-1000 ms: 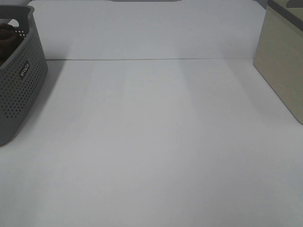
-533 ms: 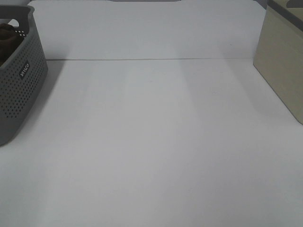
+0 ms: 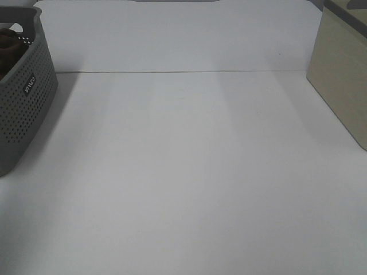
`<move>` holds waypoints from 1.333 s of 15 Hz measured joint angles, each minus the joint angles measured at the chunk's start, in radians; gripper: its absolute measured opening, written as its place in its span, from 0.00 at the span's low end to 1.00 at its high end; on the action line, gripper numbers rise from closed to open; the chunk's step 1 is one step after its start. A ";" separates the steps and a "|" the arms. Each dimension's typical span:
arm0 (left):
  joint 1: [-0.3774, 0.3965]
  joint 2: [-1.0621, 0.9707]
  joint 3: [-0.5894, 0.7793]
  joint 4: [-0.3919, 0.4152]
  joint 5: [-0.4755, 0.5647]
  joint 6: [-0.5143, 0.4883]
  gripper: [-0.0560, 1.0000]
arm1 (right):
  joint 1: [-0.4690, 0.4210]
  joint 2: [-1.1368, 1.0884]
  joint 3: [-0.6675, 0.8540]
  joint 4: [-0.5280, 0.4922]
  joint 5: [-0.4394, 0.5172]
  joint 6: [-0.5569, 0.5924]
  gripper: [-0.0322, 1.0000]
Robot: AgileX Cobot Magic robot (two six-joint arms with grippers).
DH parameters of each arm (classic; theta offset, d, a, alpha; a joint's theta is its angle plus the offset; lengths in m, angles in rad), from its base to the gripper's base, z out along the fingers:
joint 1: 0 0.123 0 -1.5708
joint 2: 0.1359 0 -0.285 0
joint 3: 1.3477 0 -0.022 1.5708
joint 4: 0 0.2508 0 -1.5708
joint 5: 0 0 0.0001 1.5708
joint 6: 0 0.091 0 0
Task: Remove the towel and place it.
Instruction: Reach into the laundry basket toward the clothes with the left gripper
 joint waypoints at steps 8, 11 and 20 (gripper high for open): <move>0.000 0.525 -0.390 0.299 -0.070 0.102 0.98 | 0.000 0.000 0.000 0.000 0.000 0.000 0.77; 0.000 0.784 -0.523 0.414 -0.072 0.153 0.98 | 0.000 0.000 0.000 0.000 0.000 0.000 0.77; 0.025 1.113 -0.680 0.483 -0.100 0.386 0.98 | 0.000 0.000 0.000 0.000 0.000 0.000 0.77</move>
